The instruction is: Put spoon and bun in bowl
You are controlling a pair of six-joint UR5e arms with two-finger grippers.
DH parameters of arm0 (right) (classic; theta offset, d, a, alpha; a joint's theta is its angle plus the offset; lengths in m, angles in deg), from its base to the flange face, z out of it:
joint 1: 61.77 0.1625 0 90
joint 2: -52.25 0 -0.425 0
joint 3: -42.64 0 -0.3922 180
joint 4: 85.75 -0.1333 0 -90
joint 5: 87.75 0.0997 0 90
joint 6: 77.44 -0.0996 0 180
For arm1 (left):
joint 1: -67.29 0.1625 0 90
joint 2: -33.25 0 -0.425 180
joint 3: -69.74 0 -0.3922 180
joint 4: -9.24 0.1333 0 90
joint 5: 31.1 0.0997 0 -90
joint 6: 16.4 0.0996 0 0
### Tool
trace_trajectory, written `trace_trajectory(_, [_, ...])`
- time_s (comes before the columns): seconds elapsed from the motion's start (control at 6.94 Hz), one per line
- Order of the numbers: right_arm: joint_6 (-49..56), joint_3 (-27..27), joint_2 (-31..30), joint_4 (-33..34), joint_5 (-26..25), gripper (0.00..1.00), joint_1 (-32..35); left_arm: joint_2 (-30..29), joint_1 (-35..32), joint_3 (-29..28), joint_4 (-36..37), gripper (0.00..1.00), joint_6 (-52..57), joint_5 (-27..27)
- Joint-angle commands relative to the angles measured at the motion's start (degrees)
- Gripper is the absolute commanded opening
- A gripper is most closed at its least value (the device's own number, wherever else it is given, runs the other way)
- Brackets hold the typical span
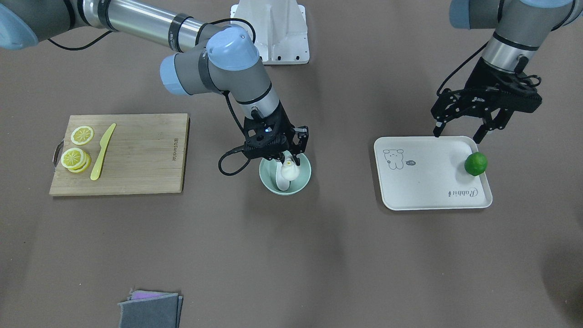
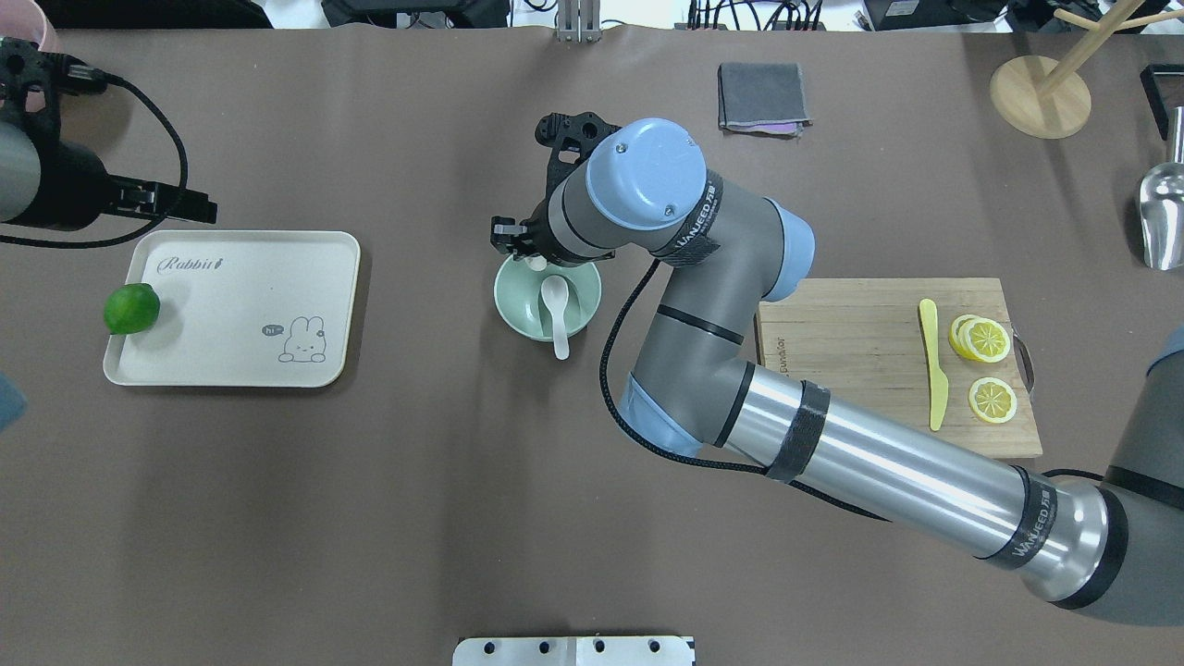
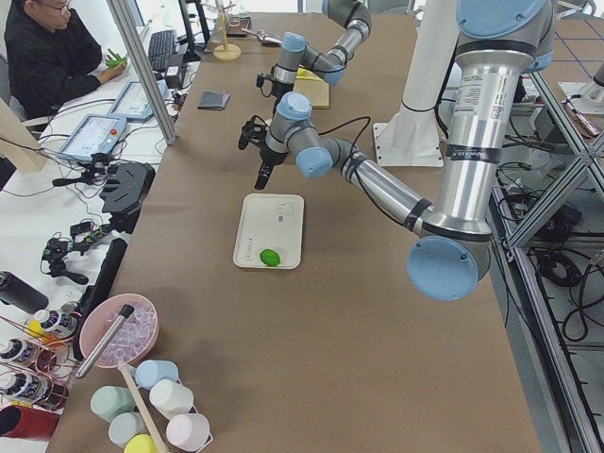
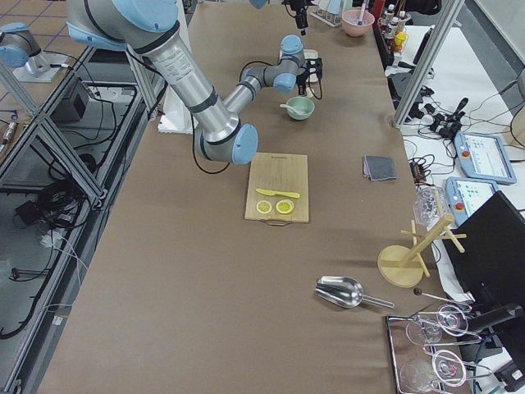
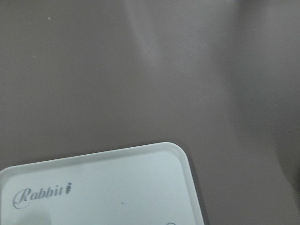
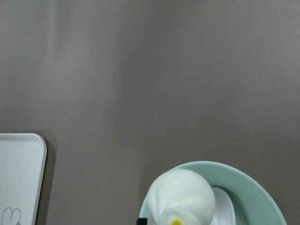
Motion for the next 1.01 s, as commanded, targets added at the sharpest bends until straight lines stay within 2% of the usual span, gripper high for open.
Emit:
trace_trajectory(0.0, [0.43,0.05,-0.05,-0.55,0.38,1.00,0.10,0.70,-0.43,-0.84,-2.49,0.98,0.28,0.51])
trace_trajectory(0.29, [2.00,5.12,-4.16,0.50,1.43,1.00,1.23,2.01,-0.52,-3.22,-7.06,0.98,0.02,0.25])
trace_trajectory(0.43, [5.84,9.33,-4.70,7.55,3.78,1.00,3.67,2.54,-0.52,-3.22,-7.08,0.98,0.02,0.34])
trace_trajectory(0.58, [18.32,19.38,-11.23,14.76,6.42,1.00,6.14,3.42,-0.78,-3.39,-7.16,0.98,0.37,0.60])
trace_trajectory(0.72, [27.24,26.70,-20.61,17.88,7.05,1.00,10.51,3.42,-1.31,-4.70,-7.17,0.98,0.46,0.69])
trace_trajectory(0.86, [36.98,28.60,-27.84,18.08,7.76,1.00,16.04,3.77,-1.92,-6.72,-7.08,0.98,0.54,0.78])
